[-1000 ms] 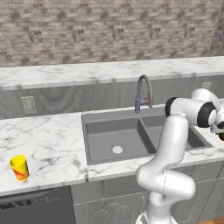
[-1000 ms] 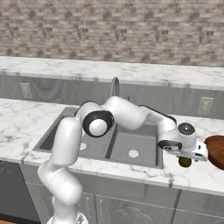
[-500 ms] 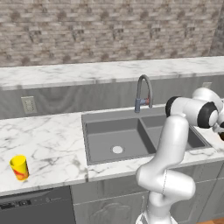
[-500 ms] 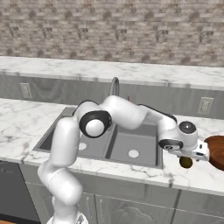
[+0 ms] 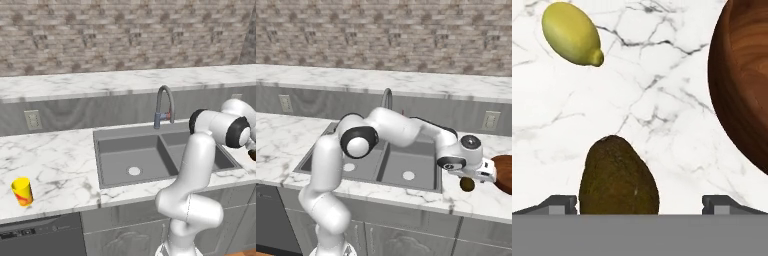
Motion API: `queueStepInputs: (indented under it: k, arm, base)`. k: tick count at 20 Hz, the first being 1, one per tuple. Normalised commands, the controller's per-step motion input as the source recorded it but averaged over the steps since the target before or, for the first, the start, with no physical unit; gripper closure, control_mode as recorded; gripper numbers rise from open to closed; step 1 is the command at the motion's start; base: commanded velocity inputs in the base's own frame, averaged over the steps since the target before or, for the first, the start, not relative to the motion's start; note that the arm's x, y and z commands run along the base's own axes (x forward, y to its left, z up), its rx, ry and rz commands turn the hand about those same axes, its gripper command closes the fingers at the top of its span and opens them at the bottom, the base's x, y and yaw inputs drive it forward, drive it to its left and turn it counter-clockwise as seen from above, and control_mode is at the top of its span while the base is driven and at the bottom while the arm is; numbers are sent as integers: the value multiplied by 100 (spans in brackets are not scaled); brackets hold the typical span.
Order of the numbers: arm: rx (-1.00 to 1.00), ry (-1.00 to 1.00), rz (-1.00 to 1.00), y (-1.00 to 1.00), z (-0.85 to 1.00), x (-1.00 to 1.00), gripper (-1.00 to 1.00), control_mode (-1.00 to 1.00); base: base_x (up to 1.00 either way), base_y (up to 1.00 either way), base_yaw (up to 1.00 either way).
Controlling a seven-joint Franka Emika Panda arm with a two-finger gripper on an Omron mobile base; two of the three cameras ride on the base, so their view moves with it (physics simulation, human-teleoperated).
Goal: Remove the lemon and avocado from the sink. Then move the bowl and cup from the counter to the sink for washing.
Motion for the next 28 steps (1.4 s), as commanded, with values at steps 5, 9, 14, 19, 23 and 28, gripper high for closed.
queueStepInputs:
  k: [5,9,14,19,23,28]
  arm:
    - [0,3,0,16,26,-10,-100,-100]
    - [0,1,0,15,29,-16,-100,-100]
    - [0,0,0,4,27,-9,-100,-100]
    - [-4,0,0,0,26,-2,-100,-100]
    - [-6,0,0,0,31,-4,-100,-100]
    - [-8,0,0,0,22,-3,-100,-100]
  base:
    - [0,0,0]
    - [0,0,0]
    - [0,0,0]
    - [0,0,0]
    - [0,0,0]
    - [0,0,0]
